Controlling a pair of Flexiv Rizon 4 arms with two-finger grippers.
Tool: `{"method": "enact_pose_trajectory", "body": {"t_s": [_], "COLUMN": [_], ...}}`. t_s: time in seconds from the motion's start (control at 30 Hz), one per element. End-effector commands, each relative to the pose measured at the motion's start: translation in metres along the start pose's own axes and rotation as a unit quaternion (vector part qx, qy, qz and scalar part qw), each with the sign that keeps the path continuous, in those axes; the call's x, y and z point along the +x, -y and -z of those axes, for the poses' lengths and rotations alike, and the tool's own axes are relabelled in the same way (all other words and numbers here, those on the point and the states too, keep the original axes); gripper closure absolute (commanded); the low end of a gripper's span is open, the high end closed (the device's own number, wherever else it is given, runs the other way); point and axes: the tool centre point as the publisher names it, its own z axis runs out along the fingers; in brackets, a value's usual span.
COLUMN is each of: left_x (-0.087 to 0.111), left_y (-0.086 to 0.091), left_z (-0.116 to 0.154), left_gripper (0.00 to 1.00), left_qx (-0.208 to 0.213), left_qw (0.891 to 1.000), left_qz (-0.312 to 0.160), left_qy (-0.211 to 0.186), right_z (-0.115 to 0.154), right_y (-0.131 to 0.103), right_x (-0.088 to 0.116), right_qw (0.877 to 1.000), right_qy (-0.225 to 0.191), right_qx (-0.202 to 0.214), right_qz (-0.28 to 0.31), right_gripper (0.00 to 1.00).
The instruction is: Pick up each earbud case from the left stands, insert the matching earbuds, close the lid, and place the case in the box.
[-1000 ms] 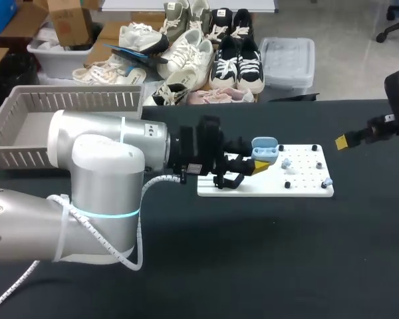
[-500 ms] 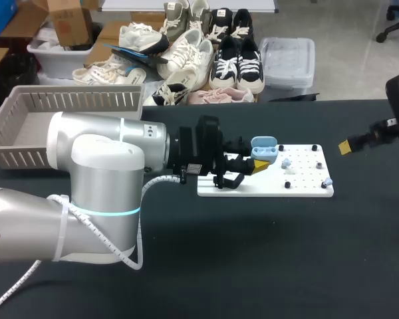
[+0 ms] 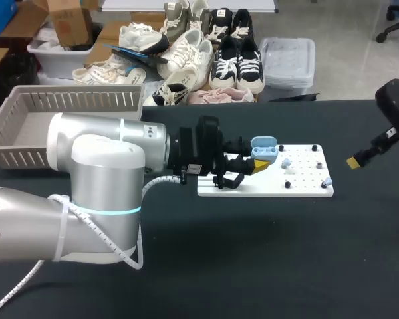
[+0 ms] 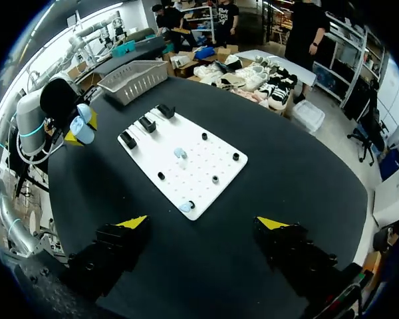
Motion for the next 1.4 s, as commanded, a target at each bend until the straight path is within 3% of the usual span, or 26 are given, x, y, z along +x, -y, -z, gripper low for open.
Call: {"method": "enact_pose_trajectory", "body": {"t_s": [0.03,0.23,0.5,0.87,1.4], "left_x": [0.001,0.001,0.001,0.001,0.001], "left_y": [0.003,0.003,0.003,0.003,0.003], "left_z": [-0.001,-0.001,-0.001,-0.001,-0.001], "left_gripper": [1.00,1.00,1.00,1.00,1.00], "left_qx": [-0.022,-0.022,-0.022,-0.022,-0.022], "left_qw": [1.000,1.000,1.000,1.000,1.000], "left_qz": [-0.001,-0.001,-0.001,-0.001,-0.001], "left_qy": [0.002,0.002,0.002,0.002,0.002], "right_z": [-0.001,-0.007,-0.019,-0.037,-0.067], "right_y": [-0.006,-0.011,-0.026,-0.040,-0.044], "right_x": [0.003,0.009,0.008,0.010,0.012], "right_qw": [1.000,1.000,0.999,0.993,0.987], "right_qy": [-0.008,-0.006,-0.036,-0.086,-0.105], "right_qx": [0.027,0.016,0.023,0.076,0.119], "right_qz": [0.005,0.007,0.006,-0.012,-0.021], "right_gripper": [0.00,0.00,0.00,0.00,0.00]}}
